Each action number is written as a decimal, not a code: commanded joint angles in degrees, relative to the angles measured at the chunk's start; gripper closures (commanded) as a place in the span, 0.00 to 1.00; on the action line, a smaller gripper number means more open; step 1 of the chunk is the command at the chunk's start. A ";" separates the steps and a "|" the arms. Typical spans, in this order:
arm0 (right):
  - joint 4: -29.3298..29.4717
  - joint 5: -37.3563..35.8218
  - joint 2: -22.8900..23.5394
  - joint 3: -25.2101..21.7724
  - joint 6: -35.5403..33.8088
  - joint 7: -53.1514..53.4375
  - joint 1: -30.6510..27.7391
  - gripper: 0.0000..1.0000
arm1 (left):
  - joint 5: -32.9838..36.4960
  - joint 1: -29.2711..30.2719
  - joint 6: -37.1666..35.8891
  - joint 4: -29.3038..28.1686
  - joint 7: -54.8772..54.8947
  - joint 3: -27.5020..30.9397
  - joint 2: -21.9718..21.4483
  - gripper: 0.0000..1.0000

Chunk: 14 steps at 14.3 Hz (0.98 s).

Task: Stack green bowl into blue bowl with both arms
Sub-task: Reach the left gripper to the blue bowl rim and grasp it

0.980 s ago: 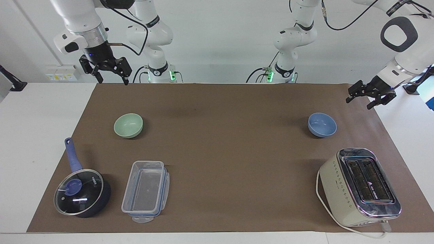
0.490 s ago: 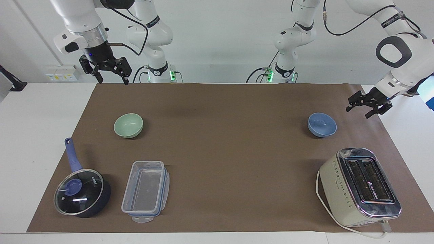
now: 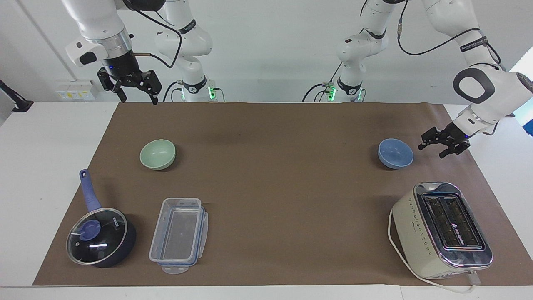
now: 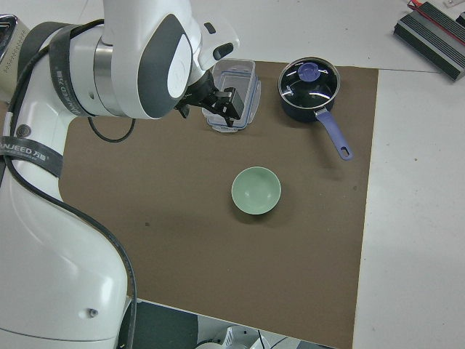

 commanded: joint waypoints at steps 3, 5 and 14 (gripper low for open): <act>0.91 0.04 0.42 0.22 -0.99 -1.21 -0.53 0.00 | -4.79 -0.67 8.05 -8.01 0.70 -0.35 -1.39 0.17; 0.91 0.04 0.42 0.30 -0.99 -1.21 -0.53 0.00 | -4.88 -2.33 9.31 -9.09 -2.97 -0.35 -1.83 0.22; 0.91 0.04 0.34 0.22 -0.99 -1.21 -0.53 0.00 | -4.88 -2.60 9.40 -11.11 -7.21 -0.26 -2.97 0.70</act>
